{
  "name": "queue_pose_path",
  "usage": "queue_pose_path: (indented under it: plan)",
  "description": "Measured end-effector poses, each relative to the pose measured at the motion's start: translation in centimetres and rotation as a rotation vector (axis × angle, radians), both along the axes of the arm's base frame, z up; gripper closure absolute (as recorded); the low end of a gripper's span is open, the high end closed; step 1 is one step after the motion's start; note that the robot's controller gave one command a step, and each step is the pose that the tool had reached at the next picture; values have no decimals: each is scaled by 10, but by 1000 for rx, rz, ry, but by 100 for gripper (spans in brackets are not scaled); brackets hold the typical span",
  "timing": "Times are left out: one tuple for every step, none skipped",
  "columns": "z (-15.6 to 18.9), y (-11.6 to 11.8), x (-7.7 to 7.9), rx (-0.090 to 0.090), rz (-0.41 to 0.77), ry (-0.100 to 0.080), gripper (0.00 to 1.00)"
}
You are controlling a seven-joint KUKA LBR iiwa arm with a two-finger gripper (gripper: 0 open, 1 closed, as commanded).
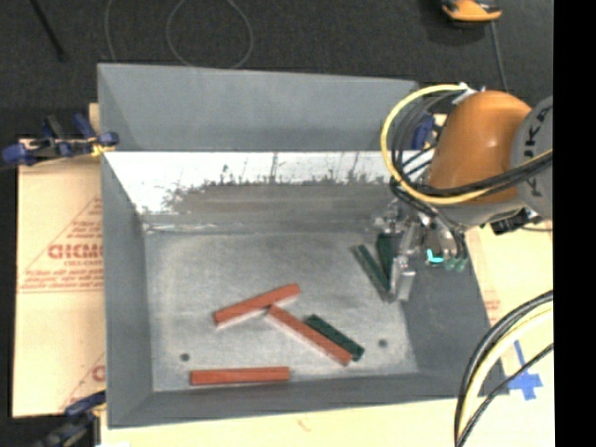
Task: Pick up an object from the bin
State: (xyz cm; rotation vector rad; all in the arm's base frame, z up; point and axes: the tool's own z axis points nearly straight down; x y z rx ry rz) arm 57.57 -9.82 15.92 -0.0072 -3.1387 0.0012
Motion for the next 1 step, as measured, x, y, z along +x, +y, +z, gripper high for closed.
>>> queue_pose_path:
  plan:
    - [-73, 37, -89, 3, 98, 7, 0]
